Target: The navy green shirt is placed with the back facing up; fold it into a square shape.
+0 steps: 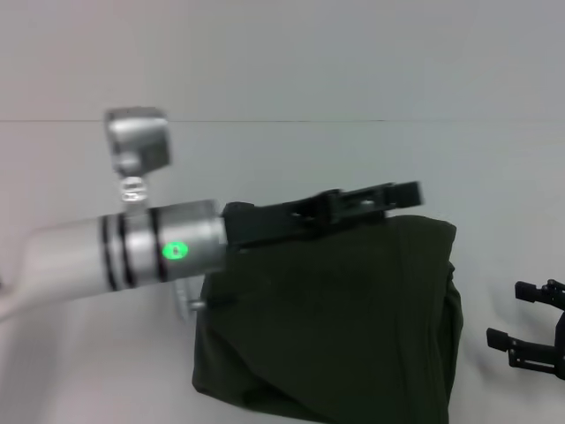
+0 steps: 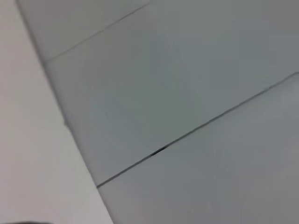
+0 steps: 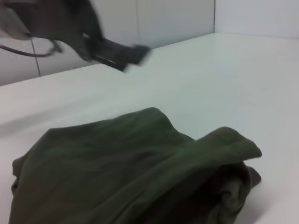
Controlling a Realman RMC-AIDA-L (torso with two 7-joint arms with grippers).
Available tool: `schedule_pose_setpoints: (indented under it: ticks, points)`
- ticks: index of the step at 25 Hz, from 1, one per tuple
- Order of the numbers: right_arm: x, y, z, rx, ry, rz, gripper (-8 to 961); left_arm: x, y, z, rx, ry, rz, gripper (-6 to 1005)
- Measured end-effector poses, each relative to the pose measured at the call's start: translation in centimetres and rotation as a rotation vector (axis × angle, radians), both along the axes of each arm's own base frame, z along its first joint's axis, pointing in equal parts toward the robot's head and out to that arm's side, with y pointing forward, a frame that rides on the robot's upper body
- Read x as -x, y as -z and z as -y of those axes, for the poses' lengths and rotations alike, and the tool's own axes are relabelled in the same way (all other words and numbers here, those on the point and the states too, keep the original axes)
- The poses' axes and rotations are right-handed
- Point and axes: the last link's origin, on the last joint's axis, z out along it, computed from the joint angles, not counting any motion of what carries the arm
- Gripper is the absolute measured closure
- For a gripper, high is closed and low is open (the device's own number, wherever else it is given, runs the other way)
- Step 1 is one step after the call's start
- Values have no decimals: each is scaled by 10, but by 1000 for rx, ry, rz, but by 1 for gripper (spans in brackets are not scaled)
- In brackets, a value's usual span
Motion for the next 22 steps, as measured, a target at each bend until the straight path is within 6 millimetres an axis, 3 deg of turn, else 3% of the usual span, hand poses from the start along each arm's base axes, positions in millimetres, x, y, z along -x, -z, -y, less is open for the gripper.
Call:
schedule_pose_setpoints:
  ticks: [5, 9, 17, 22]
  points:
    - [3, -7, 0, -28, -8, -41, 42, 40, -50, 17, -122, 87, -4, 34]
    - [7, -14, -1, -67, -21, -83, 42, 73, -78, 37, -231, 134, -10, 35]
    - [13, 0, 0, -75, -57, -139, 42, 119, -85, 75, -377, 247, -190, 36]
    - [15, 15, 3, -56, -106, -114, 31, 133, -77, 94, -489, 357, -265, 39]
